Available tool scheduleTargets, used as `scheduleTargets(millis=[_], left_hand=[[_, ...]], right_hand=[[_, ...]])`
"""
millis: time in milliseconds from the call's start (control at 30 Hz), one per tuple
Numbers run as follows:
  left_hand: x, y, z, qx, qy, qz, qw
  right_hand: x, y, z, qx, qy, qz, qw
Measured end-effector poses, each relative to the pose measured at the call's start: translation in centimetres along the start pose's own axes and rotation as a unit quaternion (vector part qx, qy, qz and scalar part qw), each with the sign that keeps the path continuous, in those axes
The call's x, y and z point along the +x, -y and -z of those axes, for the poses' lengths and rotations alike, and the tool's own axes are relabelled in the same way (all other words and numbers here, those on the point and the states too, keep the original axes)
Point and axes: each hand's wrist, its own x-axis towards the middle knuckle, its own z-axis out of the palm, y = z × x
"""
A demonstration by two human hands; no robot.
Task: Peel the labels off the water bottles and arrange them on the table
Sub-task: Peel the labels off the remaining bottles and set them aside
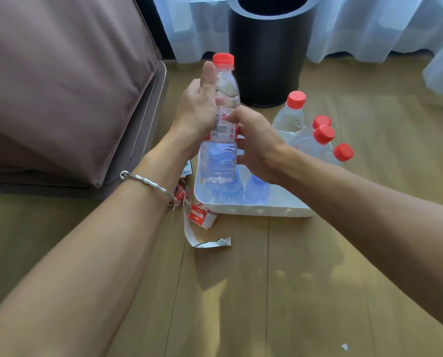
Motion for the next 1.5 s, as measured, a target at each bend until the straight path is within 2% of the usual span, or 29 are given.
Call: scheduleTargets(millis=[200,333,467,600,733,833,1133,1300,1500], left_hand=[[-0.3,1.0,-0.2,-0.050,0.030,-0.035,0.998],[-0.4,0.3,0.0,-0.074,0.082,-0.047,0.993],[-0.8,0.1,-0.1,-0.075,0.116,-0.008,0.990],[-1.3,0.4,-0.1,-0.107,0.171,0.041,0.979],[-1.2,0.4,-0.3,-0.069,0.155,0.032,0.985],[-0.9,0.7,-0.3,-0.063,0.126,0.041,0.989],[-1.8,0.1,-1.4,-0.163,0.164,0.071,0.970],[-2.0,0.0,-2.0,-0.217,0.117,0.053,0.968],[-2.0,-0.3,-3.4,-0.202,-0.053,0.065,0.976]], right_hand=[[0.8,0.4,2.1,0.002,0.028,0.036,0.999],[1.3,1.1,2.5,-0.012,0.020,0.064,0.998],[1.5,0.3,2.7,-0.052,-0.018,0.141,0.988],[1.3,0.1,3.0,-0.081,0.002,0.162,0.983],[1.3,0.3,3.2,-0.103,0.042,0.136,0.984],[1.1,0.3,3.1,-0.104,0.035,0.140,0.984],[1.2,-0.4,2.5,-0.115,-0.008,0.231,0.966],[1.3,-0.3,2.1,-0.104,-0.018,0.258,0.960],[1.9,-0.9,1.1,-0.120,-0.083,0.261,0.954]])
